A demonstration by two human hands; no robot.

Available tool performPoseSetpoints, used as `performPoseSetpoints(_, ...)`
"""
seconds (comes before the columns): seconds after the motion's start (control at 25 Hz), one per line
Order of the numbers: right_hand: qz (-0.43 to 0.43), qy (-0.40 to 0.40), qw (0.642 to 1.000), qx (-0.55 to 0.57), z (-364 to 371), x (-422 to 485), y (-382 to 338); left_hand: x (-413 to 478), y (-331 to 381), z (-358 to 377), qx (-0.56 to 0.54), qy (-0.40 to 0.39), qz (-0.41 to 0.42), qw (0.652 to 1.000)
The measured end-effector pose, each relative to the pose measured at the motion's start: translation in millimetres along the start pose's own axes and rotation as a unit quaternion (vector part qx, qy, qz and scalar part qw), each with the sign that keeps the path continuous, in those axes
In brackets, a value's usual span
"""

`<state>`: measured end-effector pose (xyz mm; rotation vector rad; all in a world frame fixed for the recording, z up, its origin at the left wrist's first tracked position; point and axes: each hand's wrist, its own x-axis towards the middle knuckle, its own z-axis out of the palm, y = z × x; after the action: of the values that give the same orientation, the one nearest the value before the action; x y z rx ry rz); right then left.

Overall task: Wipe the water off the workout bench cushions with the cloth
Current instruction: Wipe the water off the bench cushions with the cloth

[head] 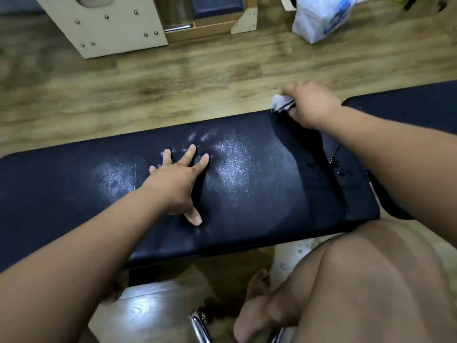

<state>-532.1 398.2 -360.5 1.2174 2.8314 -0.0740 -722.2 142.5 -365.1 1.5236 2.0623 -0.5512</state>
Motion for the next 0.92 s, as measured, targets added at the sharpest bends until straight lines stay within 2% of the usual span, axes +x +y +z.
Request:
performPoseSetpoints(0.12,-0.104,-0.017,0.994,0.040,9,-77,-4,1,-2,0,-0.004,-0.003,0.000,1.000)
performPoseSetpoints(0.24,-0.297,-0.104,0.948,0.052,7,-189,-8,3,-3,2,0.004,-0.001,0.005,1.000)
performPoseSetpoints(0.32,-0.355,-0.113,0.928,0.030,6,-195,3,3,-2,3,0.017,0.002,0.005,1.000)
performPoseSetpoints(0.36,-0.352,-0.085,0.932,0.017,5,-176,13,2,-1,2,0.020,0.000,0.004,1.000)
performPoseSetpoints(0.4,-0.313,-0.052,0.948,-0.007,5,-147,22,2,0,2,0.017,-0.002,0.004,1.000)
performPoseSetpoints(0.48,-0.162,0.002,0.985,-0.062,3,-79,38,1,-1,-1,0.002,-0.007,0.003,1.000)
performPoseSetpoints(0.56,-0.023,0.008,0.998,-0.062,4,-27,47,0,-1,-2,-0.010,-0.013,0.004,1.000)
performPoseSetpoints(0.64,0.047,0.014,0.998,-0.044,5,-23,34,-2,-1,-3,-0.008,-0.013,0.001,1.000)
performPoseSetpoints(0.72,-0.002,0.006,0.999,-0.045,8,-60,23,-2,0,-2,-0.004,-0.012,-0.002,1.000)
performPoseSetpoints(0.84,-0.197,-0.036,0.980,-0.019,5,-163,17,3,0,1,0.005,-0.007,0.001,1.000)
performPoseSetpoints(0.92,-0.278,-0.079,0.957,-0.033,1,-206,26,4,-2,3,0.007,0.000,0.003,1.000)
